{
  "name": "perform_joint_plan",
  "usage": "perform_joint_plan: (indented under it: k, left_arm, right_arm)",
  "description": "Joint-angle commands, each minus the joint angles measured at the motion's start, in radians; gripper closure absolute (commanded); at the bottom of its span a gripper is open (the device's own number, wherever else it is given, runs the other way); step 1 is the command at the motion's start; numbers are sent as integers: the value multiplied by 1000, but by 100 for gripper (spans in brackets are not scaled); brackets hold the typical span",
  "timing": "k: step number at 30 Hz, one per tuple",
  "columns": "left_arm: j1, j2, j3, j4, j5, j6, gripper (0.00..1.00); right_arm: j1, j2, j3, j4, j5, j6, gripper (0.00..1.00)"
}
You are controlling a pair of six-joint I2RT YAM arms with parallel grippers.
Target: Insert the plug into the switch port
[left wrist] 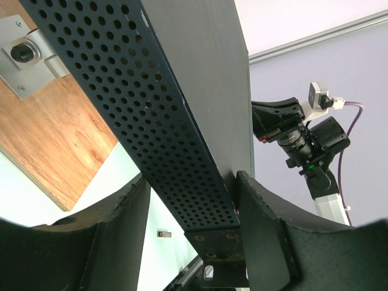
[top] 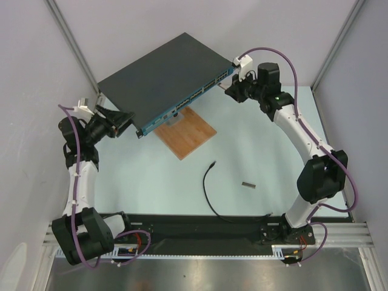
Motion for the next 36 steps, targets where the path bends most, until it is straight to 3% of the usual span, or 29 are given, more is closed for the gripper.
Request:
perform_joint_plan:
  k: [1, 9, 15, 36]
  left_arm:
    - [-28, 26, 41, 14, -23, 37, 100]
    - [-30, 31, 52, 0, -26, 43, 100]
    - [-28, 26, 58, -4, -31, 51, 100]
    - [-30, 37, 75, -12, -29, 60, 100]
  right_arm:
    - [-4, -41, 65, -52, -38, -54, 100]
    - [2, -33, 85, -141, -41, -76, 100]
    - [-4, -49, 51, -38, 3, 27, 100]
    - [47, 23, 126, -41, 75, 10, 100]
